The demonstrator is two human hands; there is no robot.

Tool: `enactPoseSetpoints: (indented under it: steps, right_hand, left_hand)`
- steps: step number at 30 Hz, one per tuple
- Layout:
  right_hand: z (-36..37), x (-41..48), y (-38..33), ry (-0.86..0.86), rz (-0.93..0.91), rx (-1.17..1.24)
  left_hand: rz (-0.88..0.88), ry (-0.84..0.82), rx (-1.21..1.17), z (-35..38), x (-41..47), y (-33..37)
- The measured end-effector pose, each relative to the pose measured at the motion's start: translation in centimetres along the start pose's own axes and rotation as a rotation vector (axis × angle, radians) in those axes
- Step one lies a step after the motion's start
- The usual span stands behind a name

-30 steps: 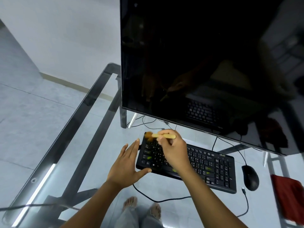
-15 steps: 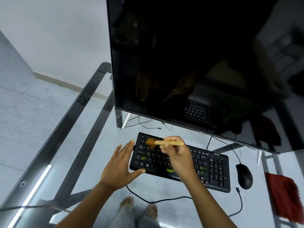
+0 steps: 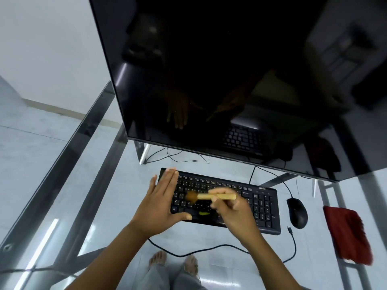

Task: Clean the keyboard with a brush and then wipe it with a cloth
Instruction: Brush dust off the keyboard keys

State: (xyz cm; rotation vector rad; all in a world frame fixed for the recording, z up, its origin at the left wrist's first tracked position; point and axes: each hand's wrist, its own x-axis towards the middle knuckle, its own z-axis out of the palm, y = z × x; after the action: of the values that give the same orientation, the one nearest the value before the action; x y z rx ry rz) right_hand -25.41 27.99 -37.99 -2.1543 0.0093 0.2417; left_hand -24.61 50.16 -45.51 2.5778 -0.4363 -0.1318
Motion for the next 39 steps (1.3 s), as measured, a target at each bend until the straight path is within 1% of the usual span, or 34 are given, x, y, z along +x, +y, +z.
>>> enactPoseSetpoints:
  steps: [1,2,3,5,6,7,8,9,10,11,13,14,15,17,18,19,20,21,22,24,25,26,28,29,30,31,32,33,34,35,36,37,38,39]
  right_hand:
    - [-0.2,-0.5,0.2,-0.113,0.045,0.025]
    - [-0.3,-0.8,0.5,-0.149,0.050,-0.038]
    - [-0.6,-1.0,0.9,-0.099,0.048,-0.056]
    - [-1.5,-1.0,1.7,0.155,0.003,-0.095]
    - [-1.7,-0.8,1.9,0.230,0.005,-0.066]
    - [-1.9,-0.5,1.8,0.236,0.036,0.027]
    - [-1.9,-0.2,1.7,0.184,0.066,0.070]
    - [-1.9,0.1,1.6,0.114,0.075,0.067]
    - [-1.9,0.4,1.5,0.097,0.076,0.020]
    - [-2.1,0.6,1.7,0.151,0.056,-0.009]
    - [-3.1,1.1,1.8,0.343,0.048,-0.056]
    - [-3.7,1.0,1.9,0.363,0.058,-0.028]
    - [-4.1,0.7,2.0,0.302,0.100,0.035]
    - [-4.2,0.1,2.0,0.056,0.187,0.057]
    - [-4.1,-0.3,2.3,0.038,0.188,0.010]
    - [-4.2,-0.5,2.6,0.114,0.147,-0.037]
    - [-4.4,-0.7,2.9,0.229,0.094,-0.113]
    - [-4.6,-1.0,3.1,0.303,0.063,-0.114]
    - [-4.7,-1.3,3.3,0.303,0.055,-0.079]
    - [-4.7,-1.9,3.4,0.126,0.129,0.024]
    - [-4.6,-2.2,3.4,0.071,0.169,0.018]
    - [-4.6,-2.4,3.9,0.101,0.175,-0.002]
    - [-5.1,-2.6,4.4,0.245,0.152,-0.073]
    - [-5.4,-2.8,4.4,0.251,0.153,-0.065]
    - [-5.5,-2.9,4.3,0.196,0.164,-0.037]
    - [-5.6,-3.1,4.2,0.095,0.188,-0.027]
    - [-5.5,-3.3,4.1,0.007,0.197,-0.066]
    - [-5.5,-3.4,3.9,-0.005,0.197,-0.111]
    - [-5.5,-3.4,4.0,0.066,0.173,-0.155]
    - [-5.7,-3.3,4.3,0.176,0.138,-0.196]
    - [-5.9,-3.1,4.5,0.226,0.141,-0.198]
    - [-6.0,-2.9,4.4,0.222,0.152,-0.146]
    - [-6.0,-2.6,4.2,0.154,0.188,-0.072]
    - [-5.9,-2.3,3.8,0.044,0.215,-0.011]
  left_hand:
    - [0.037,-0.037,0.023,0.1,0.5,0.3]
    - [0.076,-0.074,0.058,0.2,1.0,0.6]
    - [0.113,-0.107,0.095,0.4,1.5,1.0]
    - [0.153,-0.135,0.139,0.8,2.3,1.8]
    - [0.154,-0.142,0.144,1.1,2.6,2.1]
    - [0.147,-0.152,0.142,1.3,2.8,2.4]
    - [0.144,-0.159,0.138,1.3,3.0,2.8]
    - [0.144,-0.166,0.140,1.5,3.2,3.0]
    - [0.145,-0.173,0.148,1.5,3.3,3.3]
    - [0.147,-0.190,0.161,1.6,3.4,3.5]
    - [0.134,-0.208,0.176,2.1,3.6,3.9]
    - [0.130,-0.207,0.178,2.2,3.7,4.1]
    - [0.133,-0.211,0.180,2.3,3.7,4.3]
    - [0.132,-0.229,0.183,2.6,3.7,4.4]
    - [0.130,-0.237,0.186,2.7,3.7,4.4]
    - [0.127,-0.240,0.192,2.8,3.7,4.4]
    - [0.122,-0.233,0.198,3.0,3.7,4.4]
    - [0.115,-0.219,0.207,3.1,3.8,4.4]
    - [0.111,-0.207,0.216,3.3,3.8,4.4]
    - [0.103,-0.205,0.241,3.3,3.7,4.5]
    - [0.101,-0.212,0.254,3.4,3.6,4.4]
    - [0.098,-0.217,0.263,3.5,3.5,4.3]
    - [0.098,-0.201,0.282,3.5,3.5,4.2]
    - [0.098,-0.205,0.294,3.5,3.6,4.1]
    - [0.099,-0.223,0.308,3.5,3.5,4.0]
    - [0.101,-0.234,0.331,3.6,3.5,3.9]
    - [0.102,-0.237,0.353,3.6,3.5,3.8]
    - [0.097,-0.251,0.366,3.6,3.5,3.7]
    - [0.091,-0.264,0.368,3.6,3.4,3.7]
    - [0.089,-0.274,0.362,3.7,3.4,3.7]
    - [0.091,-0.281,0.356,3.8,3.4,3.7]
    - [0.094,-0.282,0.351,3.8,3.4,3.7]
    - [0.092,-0.286,0.346,3.8,3.4,3.6]
    - [0.092,-0.289,0.347,3.9,3.4,3.5]
